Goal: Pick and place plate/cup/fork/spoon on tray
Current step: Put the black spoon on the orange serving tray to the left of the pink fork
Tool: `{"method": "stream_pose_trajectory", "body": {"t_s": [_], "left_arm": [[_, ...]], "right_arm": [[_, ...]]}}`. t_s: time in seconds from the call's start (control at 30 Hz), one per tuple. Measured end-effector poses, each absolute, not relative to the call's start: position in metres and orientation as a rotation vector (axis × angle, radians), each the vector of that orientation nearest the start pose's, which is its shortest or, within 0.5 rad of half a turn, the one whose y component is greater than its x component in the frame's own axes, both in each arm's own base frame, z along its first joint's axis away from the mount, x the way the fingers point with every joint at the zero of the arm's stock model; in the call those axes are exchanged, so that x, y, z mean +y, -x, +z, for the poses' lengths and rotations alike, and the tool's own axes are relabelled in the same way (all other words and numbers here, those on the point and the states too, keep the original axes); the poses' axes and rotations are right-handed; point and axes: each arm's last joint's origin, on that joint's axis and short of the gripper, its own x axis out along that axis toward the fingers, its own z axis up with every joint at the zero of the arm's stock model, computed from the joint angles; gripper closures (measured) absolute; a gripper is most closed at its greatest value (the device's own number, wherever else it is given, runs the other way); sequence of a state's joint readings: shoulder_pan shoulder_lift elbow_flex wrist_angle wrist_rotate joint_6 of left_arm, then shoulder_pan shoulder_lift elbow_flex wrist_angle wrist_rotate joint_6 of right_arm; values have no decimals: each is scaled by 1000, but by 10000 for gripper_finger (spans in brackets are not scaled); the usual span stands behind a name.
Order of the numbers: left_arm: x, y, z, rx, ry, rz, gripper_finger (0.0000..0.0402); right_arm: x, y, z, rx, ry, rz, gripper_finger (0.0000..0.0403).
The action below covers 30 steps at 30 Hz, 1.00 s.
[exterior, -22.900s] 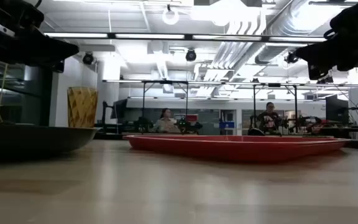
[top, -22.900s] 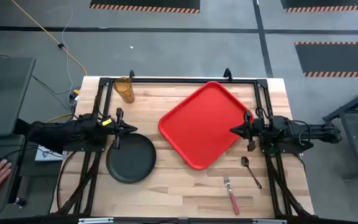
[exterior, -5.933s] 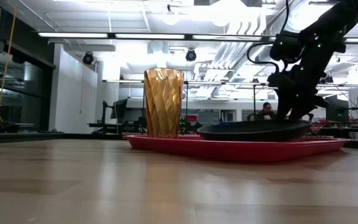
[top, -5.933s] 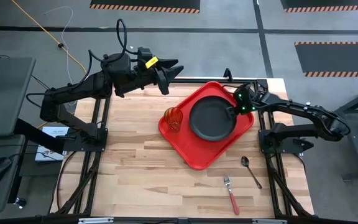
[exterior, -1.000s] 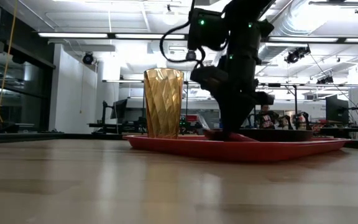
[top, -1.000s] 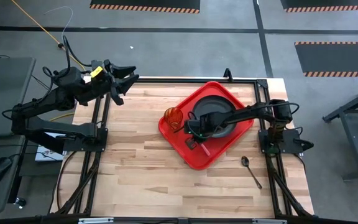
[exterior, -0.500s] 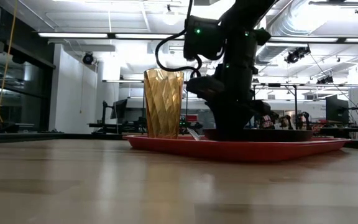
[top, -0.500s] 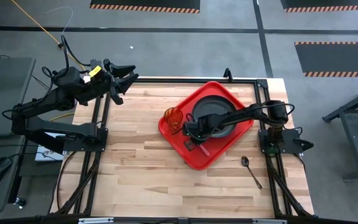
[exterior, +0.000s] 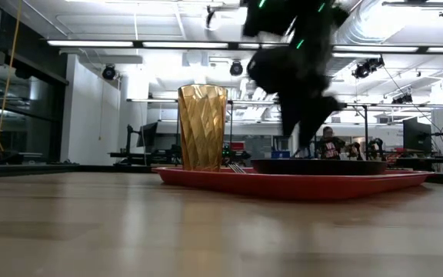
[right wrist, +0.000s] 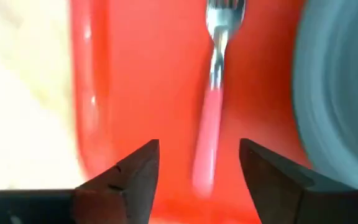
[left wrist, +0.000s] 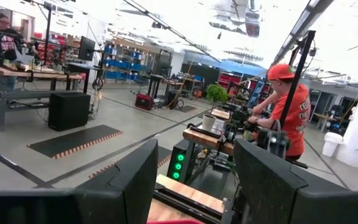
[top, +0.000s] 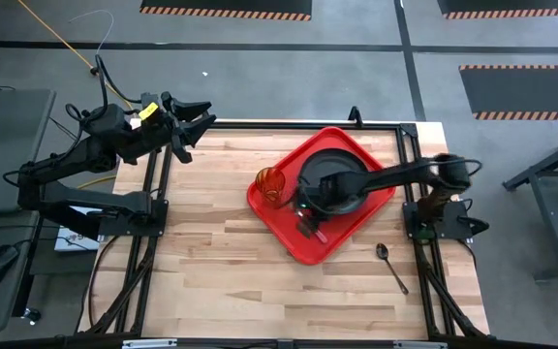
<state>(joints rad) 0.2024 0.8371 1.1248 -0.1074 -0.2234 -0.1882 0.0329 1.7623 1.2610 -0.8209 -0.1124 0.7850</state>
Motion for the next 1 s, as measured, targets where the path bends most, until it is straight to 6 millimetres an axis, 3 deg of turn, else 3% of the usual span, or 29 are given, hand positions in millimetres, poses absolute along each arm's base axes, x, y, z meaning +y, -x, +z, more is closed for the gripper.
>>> {"method": "stream_pose_trajectory", "body": {"t_s": [0.17, 0.23, 0.4, 0.53, 0.73, 1.0], "left_arm": [[38, -151, 444, -222, 186, 406, 202], [38, -151, 444, -221, 186, 406, 202], [38, -151, 444, -220, 177, 407, 202], [38, -151, 444, -220, 177, 408, 202], [38, -151, 444, -220, 177, 408, 202], [38, -151, 444, -220, 177, 407, 202]], "right_arm": [[45, -288, 243, 1459, -628, -419, 179], [58, -267, 247, 1512, -620, -483, 179], [91, -204, 226, 1593, -846, -547, 179], [106, -161, 208, 1613, -973, -639, 179], [112, -135, 182, 1609, -1017, -687, 179], [110, -132, 148, 1529, -1061, -636, 179]]}}
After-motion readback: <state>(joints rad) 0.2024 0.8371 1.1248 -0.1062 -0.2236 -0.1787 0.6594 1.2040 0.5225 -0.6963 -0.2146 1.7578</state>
